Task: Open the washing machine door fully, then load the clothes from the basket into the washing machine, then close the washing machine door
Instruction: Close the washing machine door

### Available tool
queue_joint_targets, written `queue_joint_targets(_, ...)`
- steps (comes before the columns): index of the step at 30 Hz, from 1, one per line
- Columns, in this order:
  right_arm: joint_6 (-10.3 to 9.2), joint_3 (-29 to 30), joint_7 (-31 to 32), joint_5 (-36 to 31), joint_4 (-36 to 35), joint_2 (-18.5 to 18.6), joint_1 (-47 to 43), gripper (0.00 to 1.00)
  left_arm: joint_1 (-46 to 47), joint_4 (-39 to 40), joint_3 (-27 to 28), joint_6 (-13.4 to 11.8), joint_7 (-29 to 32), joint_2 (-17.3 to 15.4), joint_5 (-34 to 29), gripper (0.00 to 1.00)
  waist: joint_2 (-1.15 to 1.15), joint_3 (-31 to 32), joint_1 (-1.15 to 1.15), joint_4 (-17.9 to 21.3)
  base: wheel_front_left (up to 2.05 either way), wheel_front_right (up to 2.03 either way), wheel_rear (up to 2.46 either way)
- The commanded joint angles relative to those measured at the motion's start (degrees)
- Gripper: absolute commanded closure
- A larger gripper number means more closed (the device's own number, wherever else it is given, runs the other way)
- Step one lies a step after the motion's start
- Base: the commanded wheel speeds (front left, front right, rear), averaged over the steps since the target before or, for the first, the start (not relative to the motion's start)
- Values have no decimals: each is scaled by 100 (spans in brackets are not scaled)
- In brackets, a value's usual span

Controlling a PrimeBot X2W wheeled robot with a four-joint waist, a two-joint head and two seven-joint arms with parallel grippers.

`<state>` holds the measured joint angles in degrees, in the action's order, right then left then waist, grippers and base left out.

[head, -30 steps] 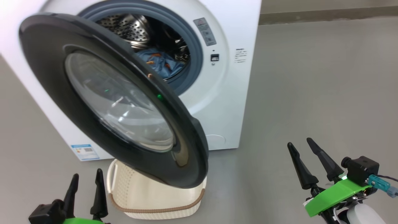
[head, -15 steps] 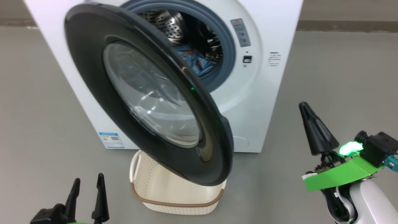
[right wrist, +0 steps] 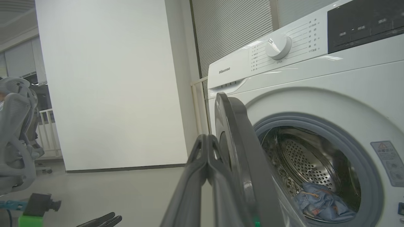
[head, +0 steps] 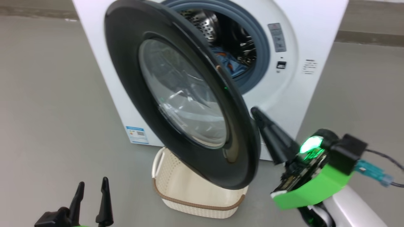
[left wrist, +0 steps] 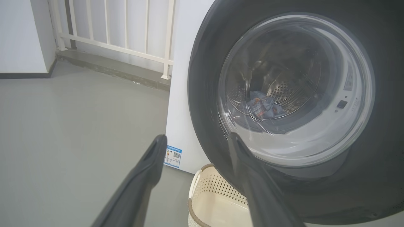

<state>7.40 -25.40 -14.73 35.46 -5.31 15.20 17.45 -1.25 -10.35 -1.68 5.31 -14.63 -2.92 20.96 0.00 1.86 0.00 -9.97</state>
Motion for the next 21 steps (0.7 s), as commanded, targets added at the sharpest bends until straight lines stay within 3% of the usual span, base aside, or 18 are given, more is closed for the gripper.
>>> queue_joint_targets(1, 9, -169, -27, 0, -92, 47, 154, 100, 133, 99, 153, 22, -37, -63, -20, 0, 0, 26, 0, -161, 0, 0, 0)
queue_joint_targets(11, 9, -772, -27, 19, 1070, 397, 27, 100, 94, 89, 123, -6, -37, -51, 52, 0, 0, 29, 0, -694, 0, 0, 0)
queue_joint_targets(21, 9, -907, -27, 153, 1973, 522, 0, 100, 83, 119, 155, -26, -37, -37, 135, 0, 0, -1, 0, -833, 0, 0, 0)
